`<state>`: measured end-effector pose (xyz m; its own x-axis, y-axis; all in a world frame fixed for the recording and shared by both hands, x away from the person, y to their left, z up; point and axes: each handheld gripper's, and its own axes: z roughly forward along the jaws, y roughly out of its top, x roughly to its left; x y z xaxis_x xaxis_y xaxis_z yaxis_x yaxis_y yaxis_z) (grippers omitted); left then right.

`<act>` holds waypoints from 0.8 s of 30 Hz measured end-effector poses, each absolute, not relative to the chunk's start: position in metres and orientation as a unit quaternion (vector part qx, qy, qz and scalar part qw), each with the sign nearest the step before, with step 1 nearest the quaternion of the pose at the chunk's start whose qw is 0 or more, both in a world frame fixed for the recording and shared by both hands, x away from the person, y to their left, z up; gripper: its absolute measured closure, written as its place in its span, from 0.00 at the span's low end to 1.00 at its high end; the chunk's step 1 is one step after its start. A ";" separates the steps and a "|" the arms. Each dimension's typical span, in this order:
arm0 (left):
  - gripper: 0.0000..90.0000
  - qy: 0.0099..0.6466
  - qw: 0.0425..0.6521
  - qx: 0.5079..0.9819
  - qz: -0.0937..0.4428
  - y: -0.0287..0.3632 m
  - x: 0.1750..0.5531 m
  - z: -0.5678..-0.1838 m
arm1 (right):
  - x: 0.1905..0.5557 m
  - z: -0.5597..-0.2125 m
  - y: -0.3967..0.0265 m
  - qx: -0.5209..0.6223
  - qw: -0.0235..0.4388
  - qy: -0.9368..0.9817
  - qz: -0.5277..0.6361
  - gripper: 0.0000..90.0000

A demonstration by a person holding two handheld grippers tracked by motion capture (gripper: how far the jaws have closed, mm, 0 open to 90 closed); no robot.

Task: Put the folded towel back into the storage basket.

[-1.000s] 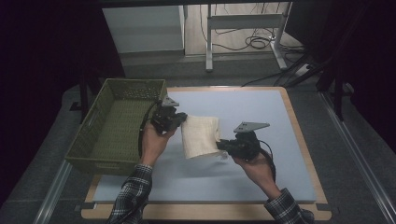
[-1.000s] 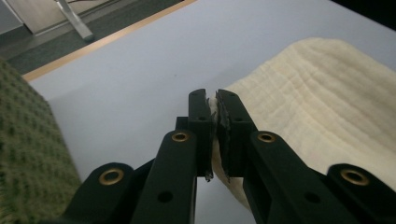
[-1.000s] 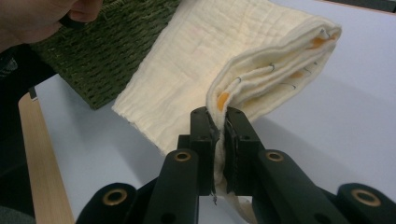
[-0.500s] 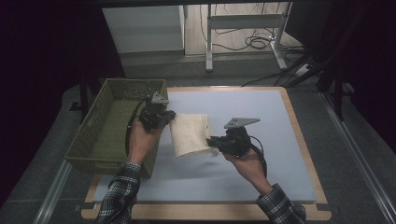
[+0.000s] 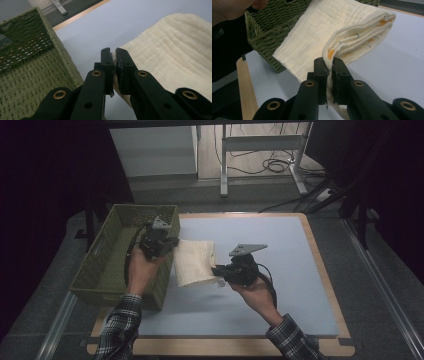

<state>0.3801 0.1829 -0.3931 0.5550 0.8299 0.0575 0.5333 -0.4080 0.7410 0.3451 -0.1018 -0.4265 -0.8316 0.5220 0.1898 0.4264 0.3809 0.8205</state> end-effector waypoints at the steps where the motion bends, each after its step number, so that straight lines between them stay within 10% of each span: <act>1: 0.94 0.422 0.346 0.810 0.217 0.185 0.379 -0.391 | 0.345 -0.426 -0.099 0.285 0.049 0.829 0.478 0.92; 24: 0.95 0.443 0.338 0.793 0.247 0.226 0.371 -0.369 | 0.350 -0.414 -0.057 0.271 0.043 0.824 0.495 0.92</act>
